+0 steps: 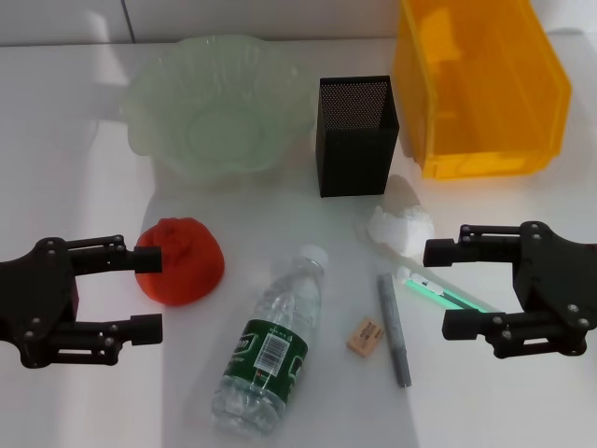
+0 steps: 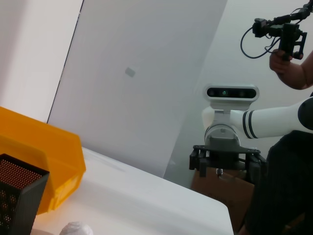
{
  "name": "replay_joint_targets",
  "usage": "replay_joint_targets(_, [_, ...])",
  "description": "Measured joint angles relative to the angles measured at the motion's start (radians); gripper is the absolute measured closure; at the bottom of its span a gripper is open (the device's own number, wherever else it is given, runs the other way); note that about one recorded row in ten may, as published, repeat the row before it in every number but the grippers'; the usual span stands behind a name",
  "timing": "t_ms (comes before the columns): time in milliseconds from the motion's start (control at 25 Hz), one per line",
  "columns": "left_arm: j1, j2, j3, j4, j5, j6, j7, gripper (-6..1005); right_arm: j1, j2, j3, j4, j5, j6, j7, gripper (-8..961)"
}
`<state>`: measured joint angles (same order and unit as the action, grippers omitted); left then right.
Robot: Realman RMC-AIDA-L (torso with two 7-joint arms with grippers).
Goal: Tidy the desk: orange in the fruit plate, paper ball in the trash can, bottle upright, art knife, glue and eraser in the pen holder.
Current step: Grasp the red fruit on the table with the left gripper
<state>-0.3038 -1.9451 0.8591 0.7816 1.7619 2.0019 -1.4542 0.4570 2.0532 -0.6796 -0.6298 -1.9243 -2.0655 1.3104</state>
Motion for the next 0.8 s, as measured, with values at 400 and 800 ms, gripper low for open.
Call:
replay_joint_targets(400, [-0.002, 0.0, -0.004, 0.002, -0.002, 0.0, 0.0, 201, 0.003, 0.004, 0.0, -0.001, 0.001, 0.015, -0.001, 225])
replay_joint_targets(800, [-0.041, 0.02, -0.038, 0.151, 0.033, -0.029, -0.083, 202, -0.022, 0.006, 0.016, 0.001, 0.001, 0.016, -0.003, 227])
